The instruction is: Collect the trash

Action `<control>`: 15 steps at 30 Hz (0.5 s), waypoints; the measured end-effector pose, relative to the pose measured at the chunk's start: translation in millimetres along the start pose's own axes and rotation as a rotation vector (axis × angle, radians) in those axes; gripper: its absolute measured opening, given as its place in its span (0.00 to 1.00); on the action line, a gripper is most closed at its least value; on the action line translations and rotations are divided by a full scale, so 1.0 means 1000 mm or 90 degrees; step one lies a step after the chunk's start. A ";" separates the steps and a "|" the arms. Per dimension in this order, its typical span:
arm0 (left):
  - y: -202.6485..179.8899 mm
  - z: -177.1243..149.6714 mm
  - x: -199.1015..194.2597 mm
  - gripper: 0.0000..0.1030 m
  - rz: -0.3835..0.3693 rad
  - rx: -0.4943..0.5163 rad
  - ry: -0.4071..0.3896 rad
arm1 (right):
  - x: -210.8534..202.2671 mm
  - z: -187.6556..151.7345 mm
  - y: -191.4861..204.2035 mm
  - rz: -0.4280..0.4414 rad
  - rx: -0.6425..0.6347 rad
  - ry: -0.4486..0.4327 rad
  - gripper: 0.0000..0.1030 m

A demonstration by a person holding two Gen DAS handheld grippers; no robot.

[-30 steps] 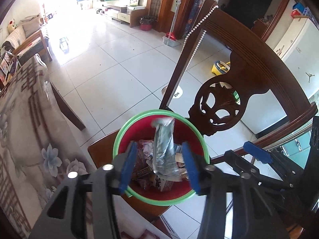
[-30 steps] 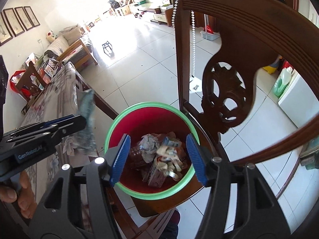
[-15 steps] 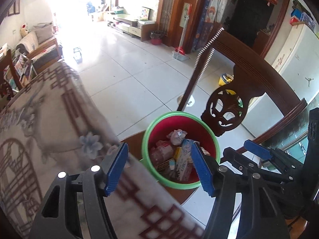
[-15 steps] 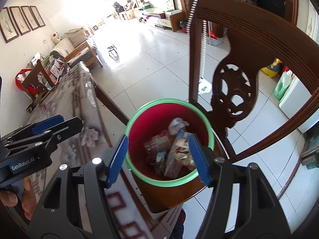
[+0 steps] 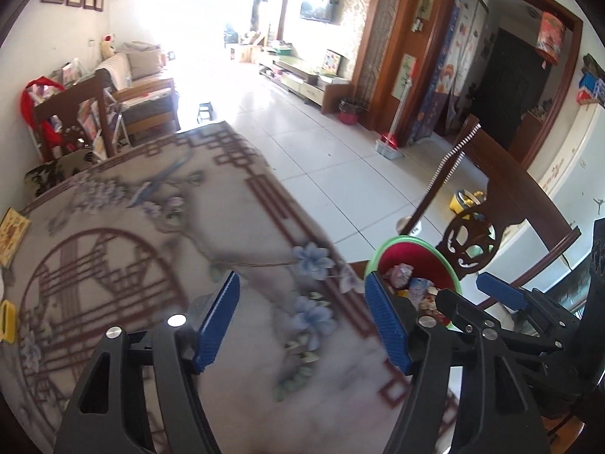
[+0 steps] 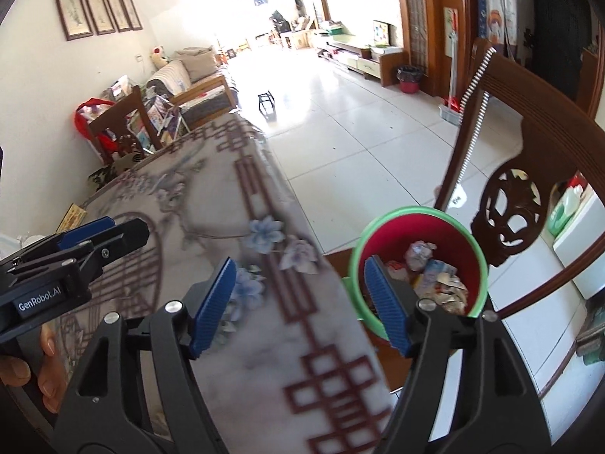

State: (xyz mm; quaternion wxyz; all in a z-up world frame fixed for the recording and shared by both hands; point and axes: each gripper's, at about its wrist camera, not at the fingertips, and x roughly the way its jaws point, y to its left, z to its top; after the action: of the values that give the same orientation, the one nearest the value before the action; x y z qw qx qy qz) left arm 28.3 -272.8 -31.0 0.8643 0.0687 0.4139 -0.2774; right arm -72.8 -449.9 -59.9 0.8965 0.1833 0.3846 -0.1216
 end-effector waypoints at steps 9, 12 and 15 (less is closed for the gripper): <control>0.064 -0.006 -0.069 0.92 0.048 -0.046 -0.112 | -0.035 -0.013 0.092 0.002 -0.048 -0.085 0.95; 0.080 -0.012 -0.090 0.92 0.062 -0.065 -0.154 | -0.053 -0.017 0.114 -0.003 -0.057 -0.130 0.95; 0.091 -0.019 -0.102 0.92 0.076 -0.067 -0.174 | -0.068 -0.020 0.129 -0.017 -0.052 -0.170 0.96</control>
State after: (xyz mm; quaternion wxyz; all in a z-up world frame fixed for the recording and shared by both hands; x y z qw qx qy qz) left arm 12.9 -146.6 23.7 0.9301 0.0096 0.3011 -0.2101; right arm -85.3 -319.6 7.6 0.9447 0.1234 0.2691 -0.1410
